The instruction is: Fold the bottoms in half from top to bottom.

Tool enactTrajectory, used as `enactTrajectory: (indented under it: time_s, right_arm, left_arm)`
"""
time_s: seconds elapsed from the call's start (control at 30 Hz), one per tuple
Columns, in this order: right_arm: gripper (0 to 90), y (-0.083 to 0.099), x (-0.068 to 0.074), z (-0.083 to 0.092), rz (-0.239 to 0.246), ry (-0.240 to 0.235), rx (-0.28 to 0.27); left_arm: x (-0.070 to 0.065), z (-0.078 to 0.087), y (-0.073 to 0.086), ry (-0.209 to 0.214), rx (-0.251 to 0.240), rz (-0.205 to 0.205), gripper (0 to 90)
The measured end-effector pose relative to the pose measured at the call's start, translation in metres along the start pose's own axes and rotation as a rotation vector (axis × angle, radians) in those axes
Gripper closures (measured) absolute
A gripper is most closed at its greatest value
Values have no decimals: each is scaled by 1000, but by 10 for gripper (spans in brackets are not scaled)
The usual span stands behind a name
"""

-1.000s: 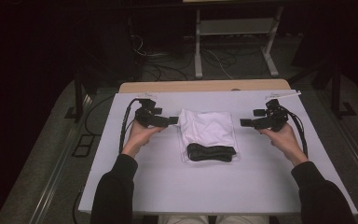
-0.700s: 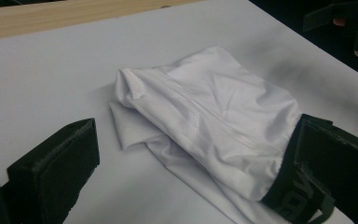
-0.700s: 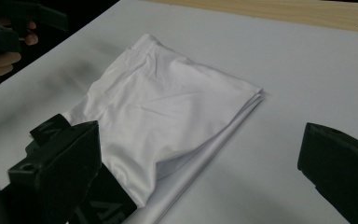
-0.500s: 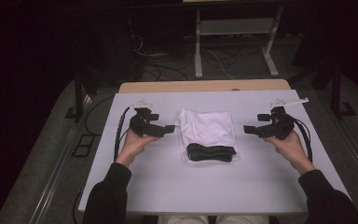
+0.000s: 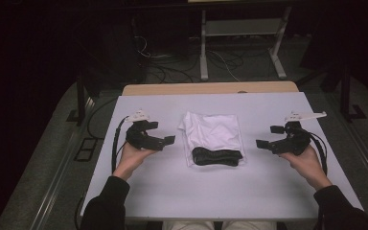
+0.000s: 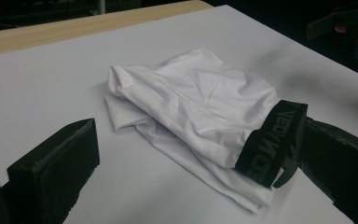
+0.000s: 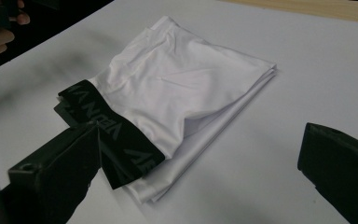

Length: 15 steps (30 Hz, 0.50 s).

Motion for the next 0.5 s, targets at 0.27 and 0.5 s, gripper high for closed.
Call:
enactTrajectory:
  time_s: [0.27,0.5]
  right_arm:
    - [0,15,7,10,5,6,3]
    - [0,25,11,18,4,20,-7]
  left_arm:
    - [-7,13,14,1,-18,-11,0]
    - [-7,22,28,-7,-37,-7,0]
Point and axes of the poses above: each handheld gripper's, and its own axes: z roughly backward along the jaws, y roughly out of its underside, x roughly to its left, the point moved 6 cm from there along -z, roughly forward along the jaws, and after that the axes turned 6 degrees about z, right-handed, at the moved point
